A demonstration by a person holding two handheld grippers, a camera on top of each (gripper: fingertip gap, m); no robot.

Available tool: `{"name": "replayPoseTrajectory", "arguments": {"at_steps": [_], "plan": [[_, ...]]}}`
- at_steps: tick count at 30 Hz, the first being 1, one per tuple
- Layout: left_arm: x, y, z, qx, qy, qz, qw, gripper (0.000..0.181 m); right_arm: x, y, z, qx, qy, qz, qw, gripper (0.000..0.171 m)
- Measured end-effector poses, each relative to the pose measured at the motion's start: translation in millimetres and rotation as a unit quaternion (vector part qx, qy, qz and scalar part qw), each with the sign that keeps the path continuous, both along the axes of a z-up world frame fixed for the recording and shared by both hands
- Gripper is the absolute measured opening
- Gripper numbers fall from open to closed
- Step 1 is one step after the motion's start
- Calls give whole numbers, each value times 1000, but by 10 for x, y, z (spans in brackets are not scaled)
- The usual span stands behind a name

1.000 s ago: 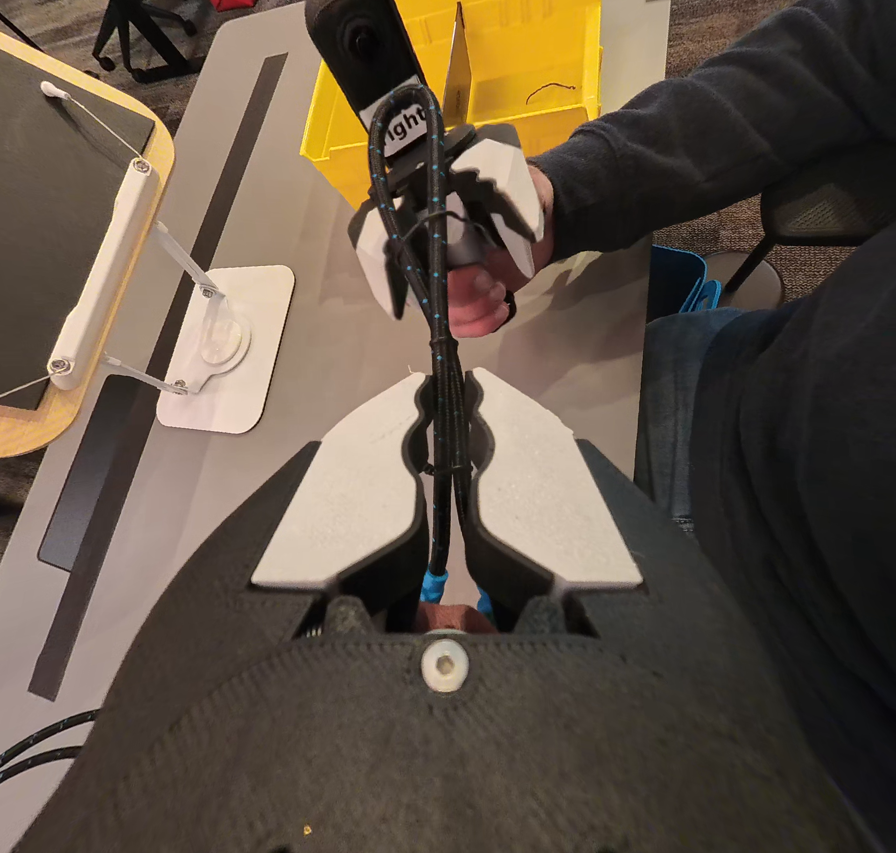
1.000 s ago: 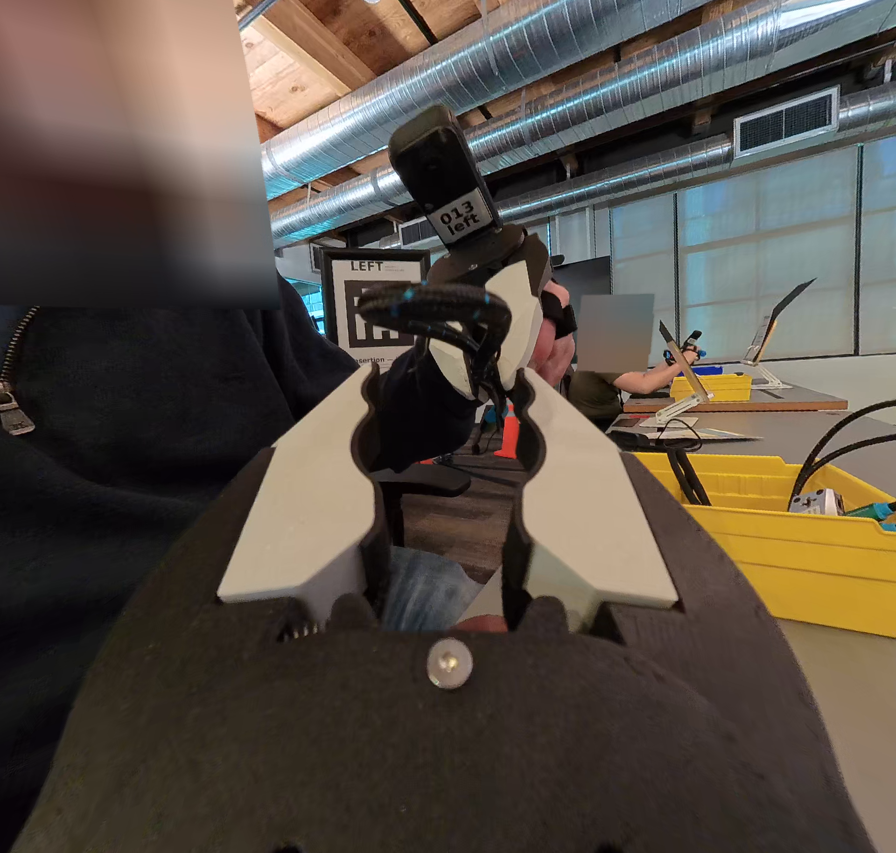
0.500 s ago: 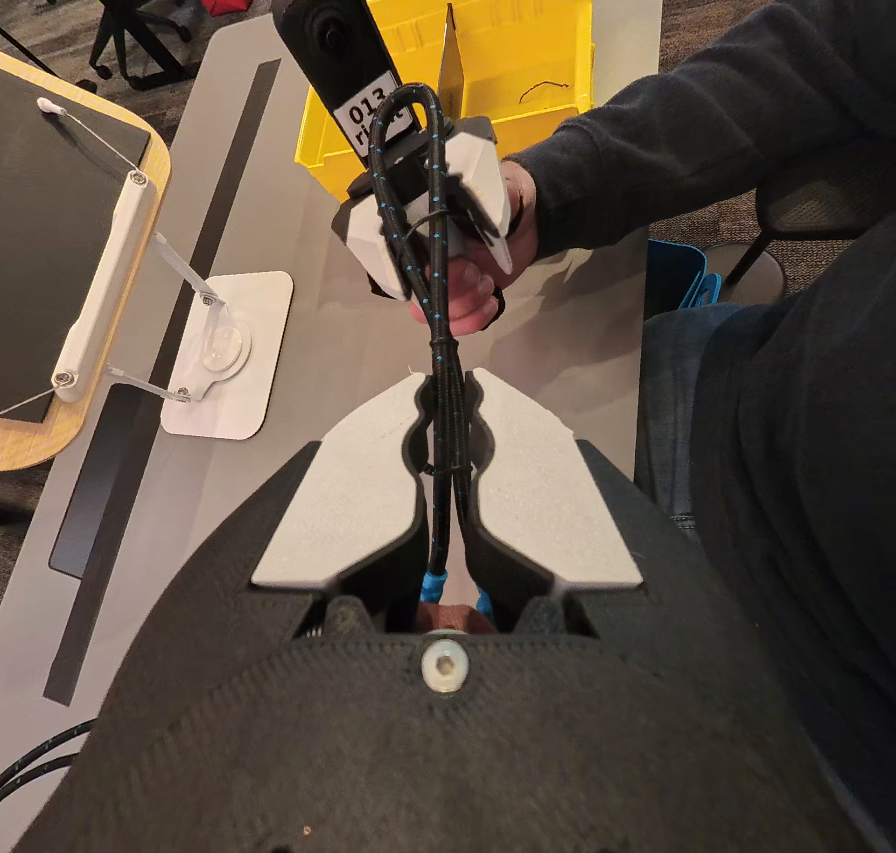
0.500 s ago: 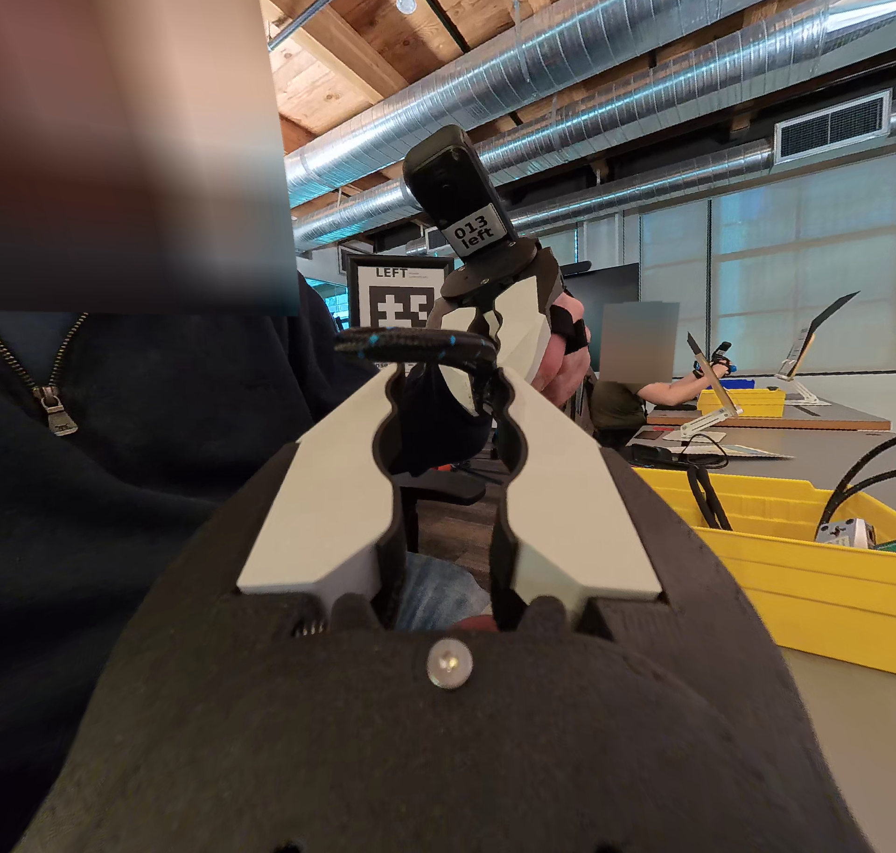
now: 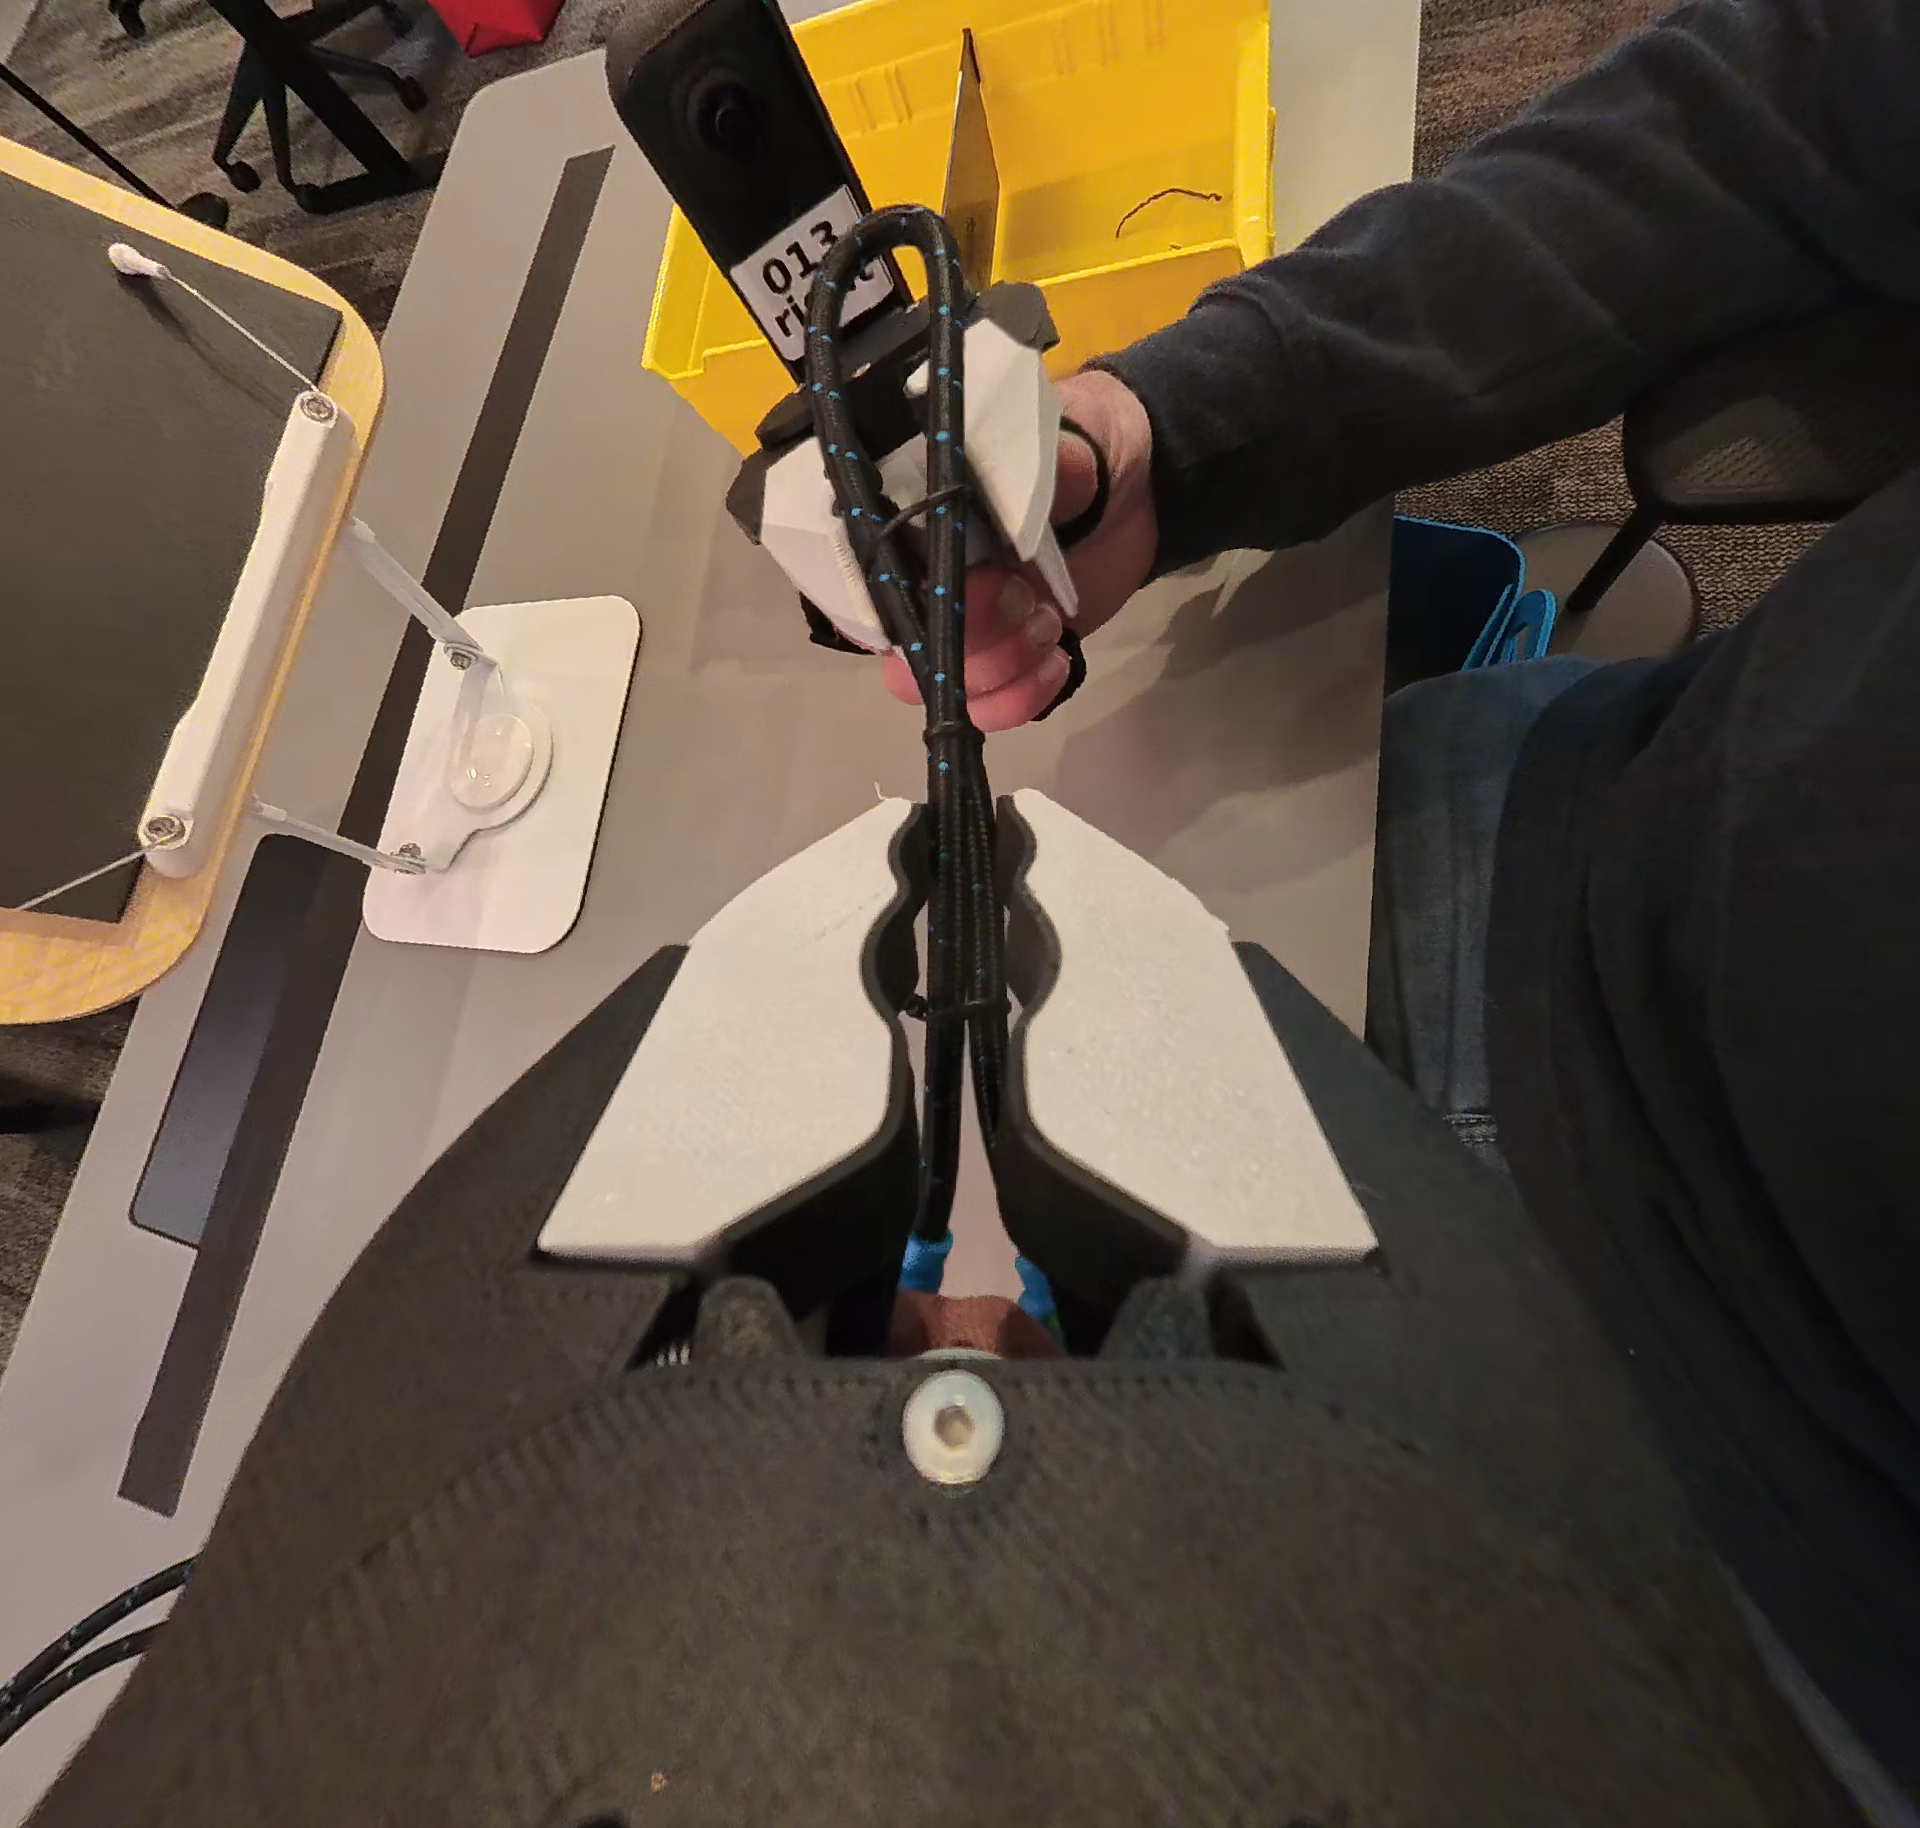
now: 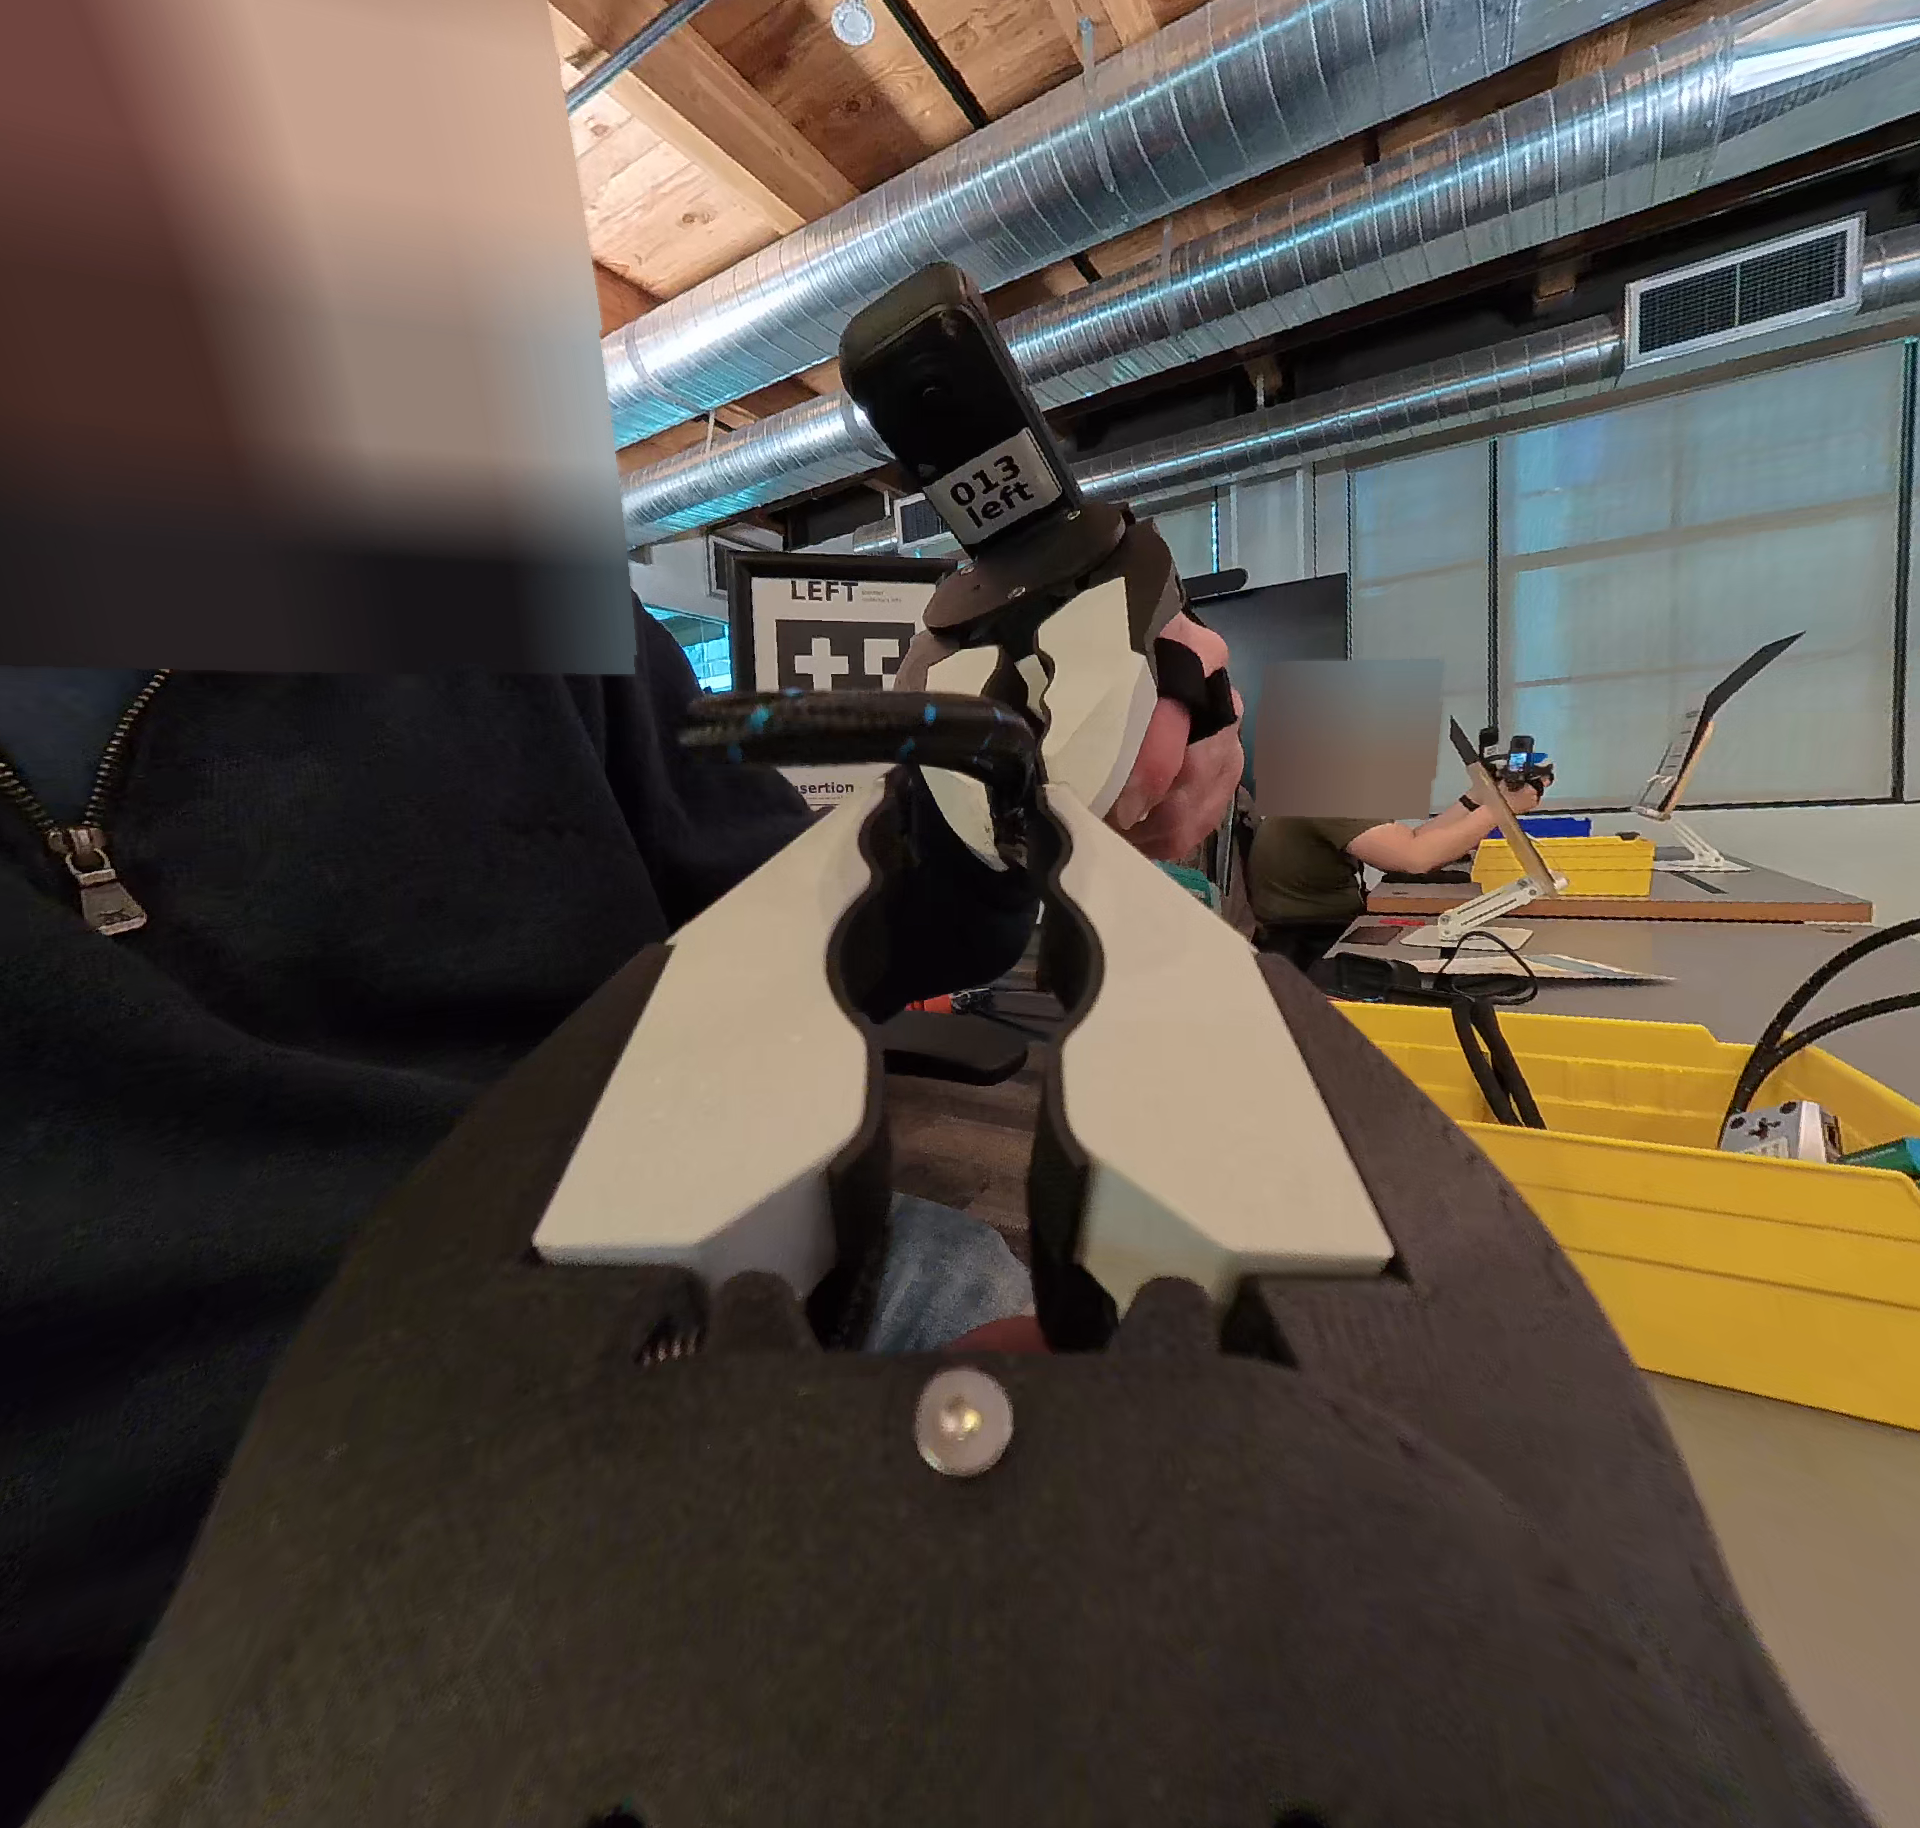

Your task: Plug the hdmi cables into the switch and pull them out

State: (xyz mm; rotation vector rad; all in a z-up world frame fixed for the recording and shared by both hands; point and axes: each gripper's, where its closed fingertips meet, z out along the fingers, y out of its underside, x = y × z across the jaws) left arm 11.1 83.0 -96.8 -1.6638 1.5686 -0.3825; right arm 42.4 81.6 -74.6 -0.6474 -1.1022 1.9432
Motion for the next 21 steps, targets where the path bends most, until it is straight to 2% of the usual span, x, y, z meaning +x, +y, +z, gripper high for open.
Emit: {"name": "replayPoseTrajectory", "arguments": {"at_steps": [13,18,21], "plan": [[63,5,25,3,1,-6,1000,11,33,36,3,7,-1,-25,1000,0],[58,50,9,-4,-7,4,1000,11,7,131,-34,11,-30,-72,997,0],[58,114,-37,-24,-27,26,999,11,-18,259,-83,12,-68,-131,989,0]]}}
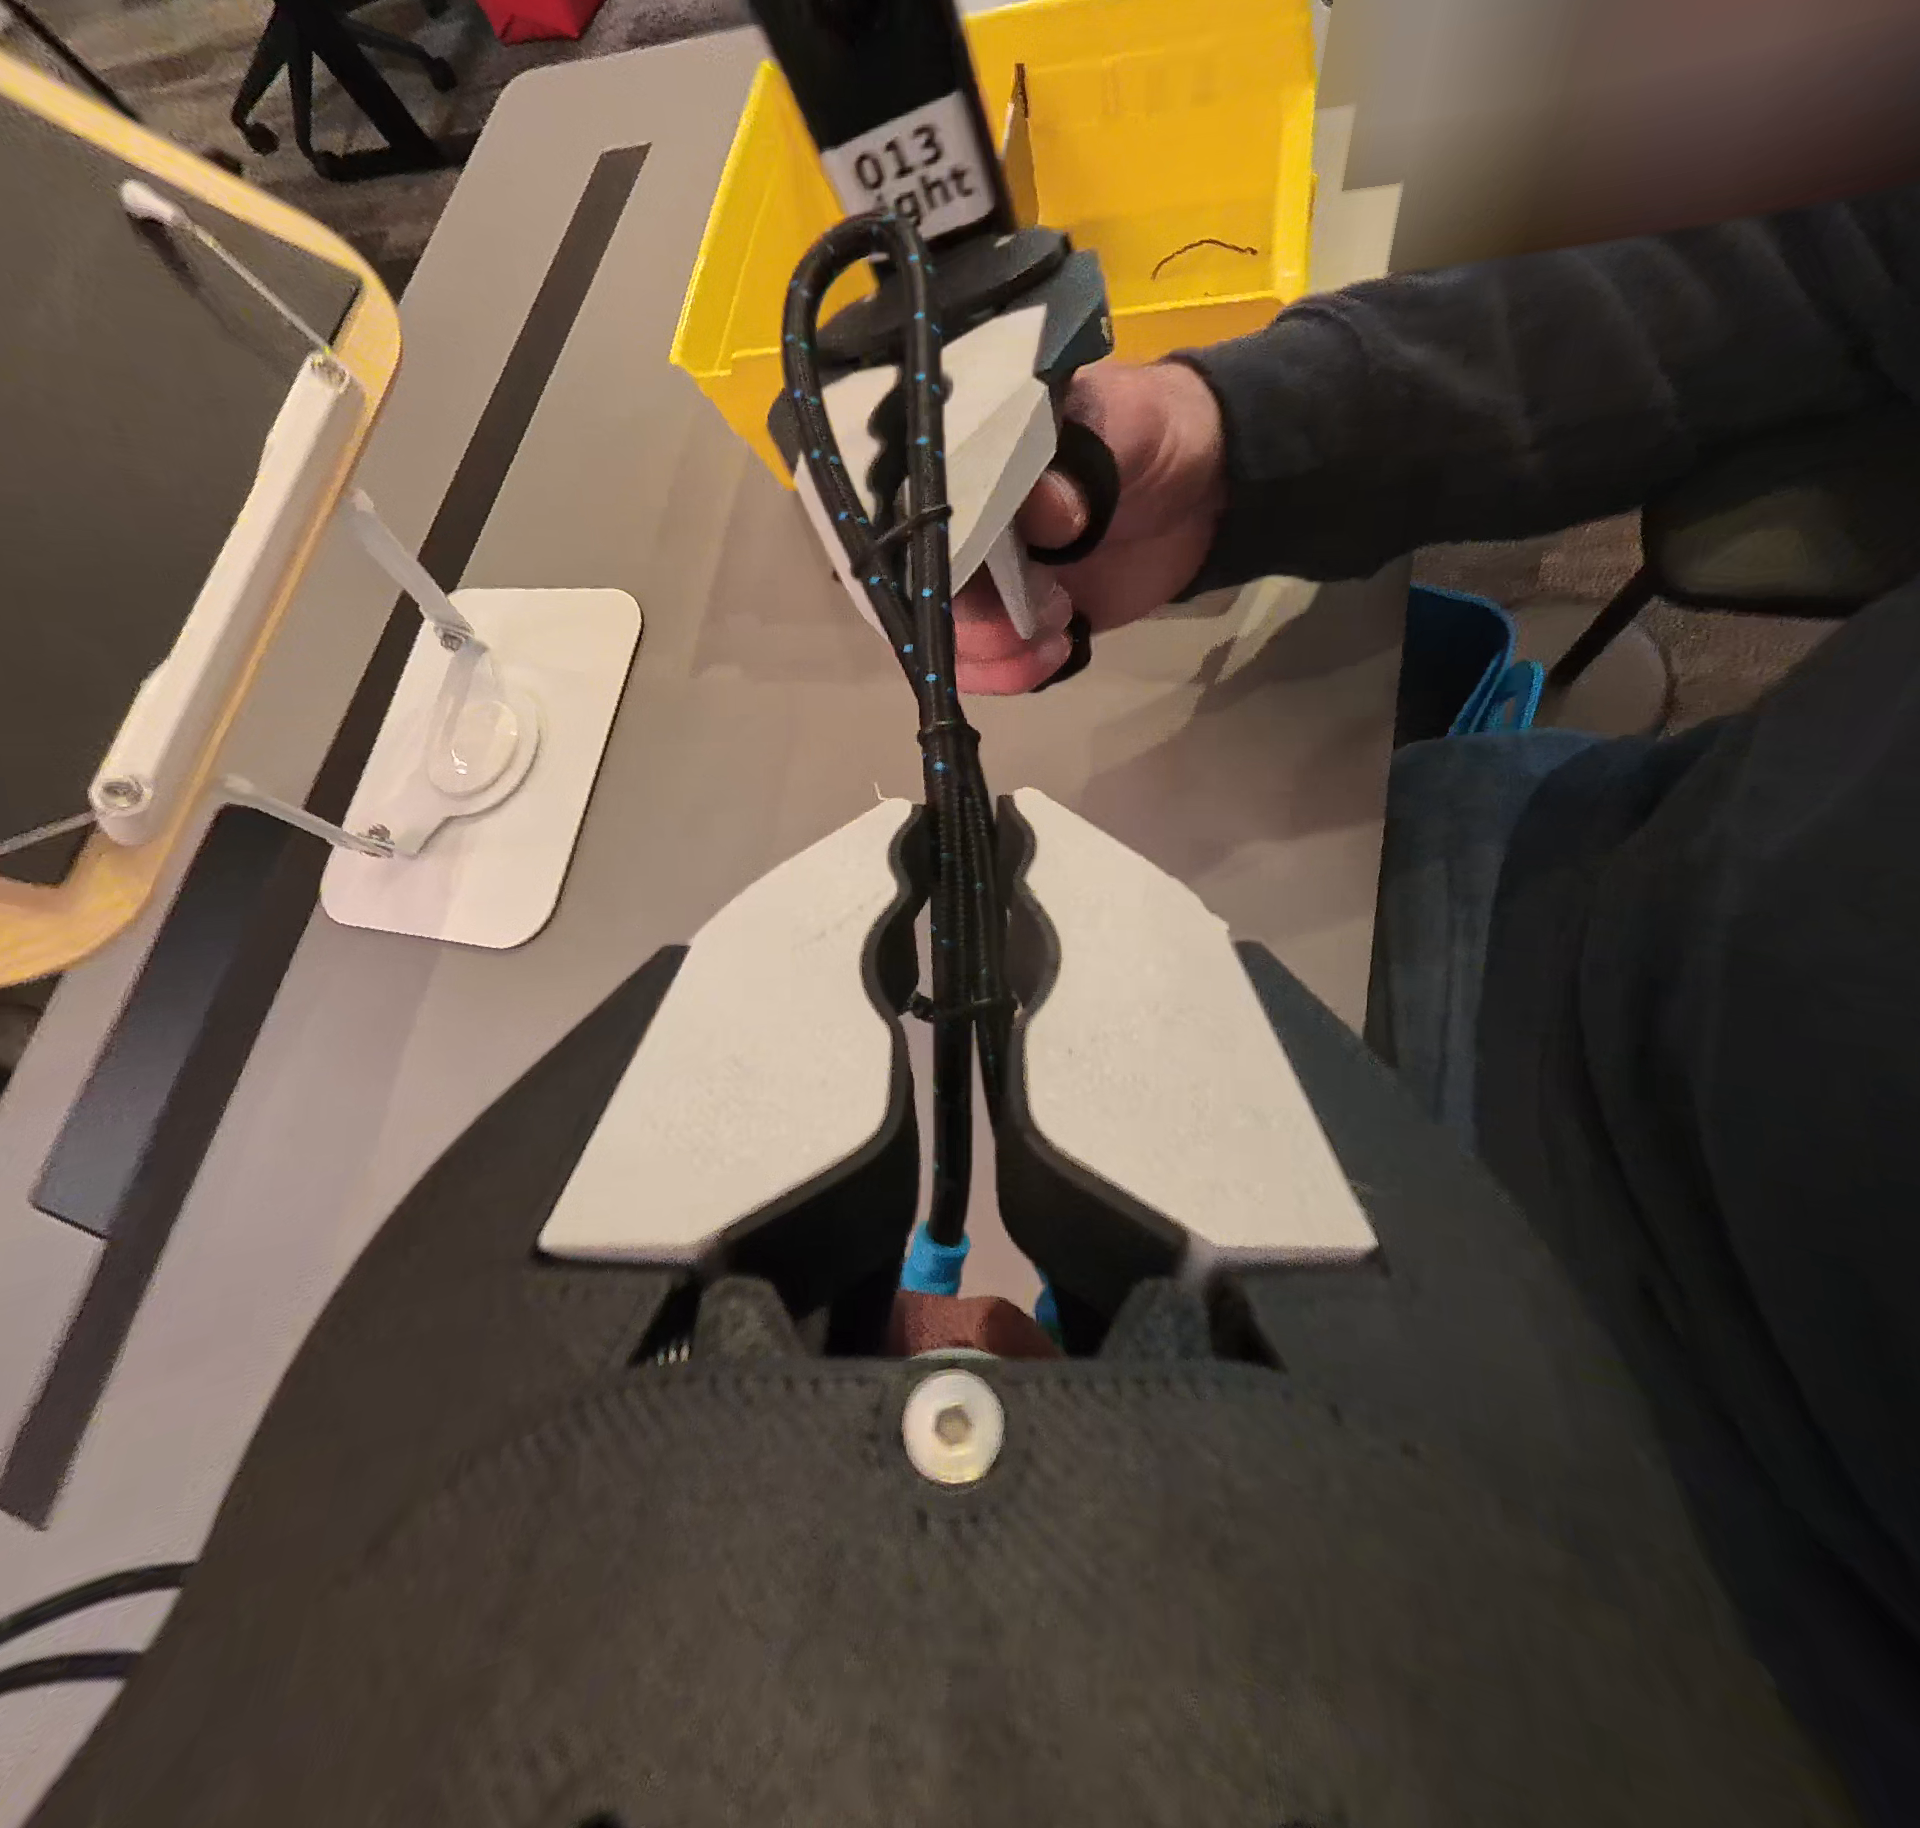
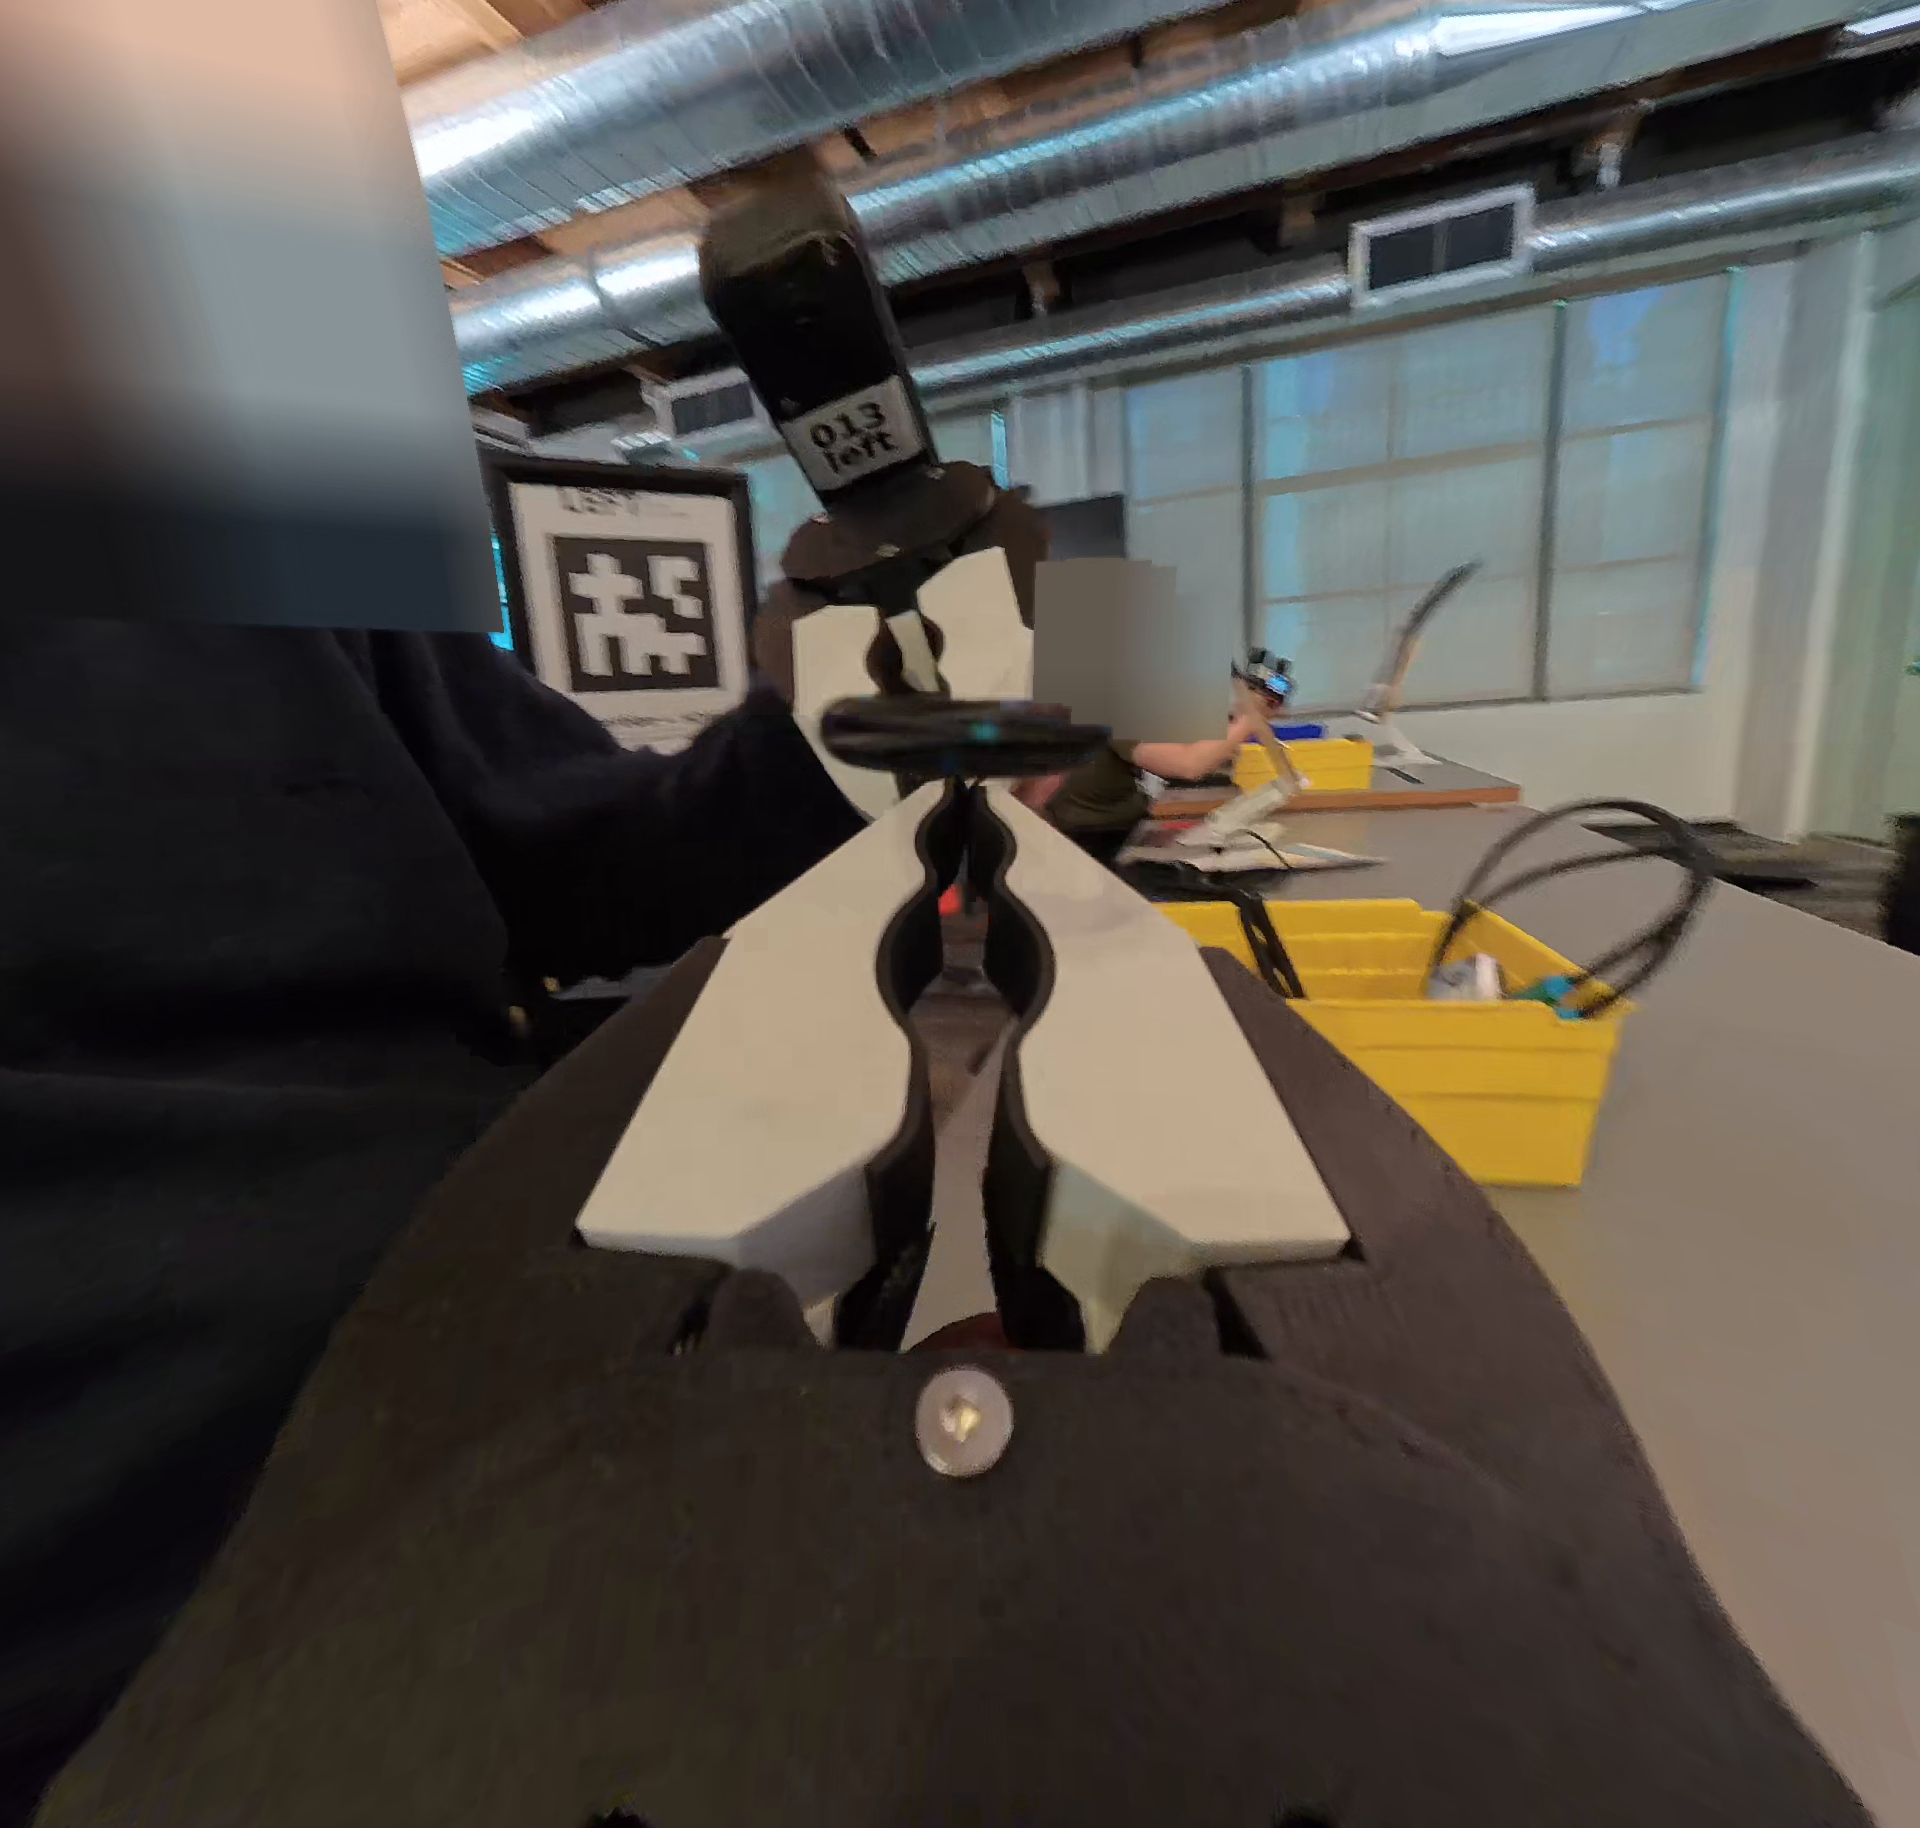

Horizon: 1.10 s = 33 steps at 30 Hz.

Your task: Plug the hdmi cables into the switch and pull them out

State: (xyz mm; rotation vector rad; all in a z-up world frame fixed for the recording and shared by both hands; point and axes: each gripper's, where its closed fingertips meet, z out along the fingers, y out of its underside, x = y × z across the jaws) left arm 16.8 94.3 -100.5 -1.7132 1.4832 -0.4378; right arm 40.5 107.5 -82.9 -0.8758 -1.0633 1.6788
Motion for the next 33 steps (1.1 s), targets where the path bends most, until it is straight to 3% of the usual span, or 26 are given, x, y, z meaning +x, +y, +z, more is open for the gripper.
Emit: {"name": "replayPoseTrajectory", "arguments": {"at_steps": [8,15,18,21,26,33], "plan": [[90,231,-441,-111,-97,86,985,11,12,401,-405,-6,-151,-169,974,0],[100,270,-837,-100,-109,97,984,13,31,384,-528,0,-204,-186,961,0],[57,305,-946,-74,-101,101,987,21,35,393,-528,-24,-206,-170,963,0],[-48,330,-966,-86,-111,115,983,42,11,373,-566,-27,-225,-164,960,0],[-58,13,-1212,-148,-62,47,986,45,44,449,-450,-47,-215,-170,960,0],[310,-358,-1009,-171,-124,-49,976,38,-19,502,-495,-28,-248,-189,950,0]]}}
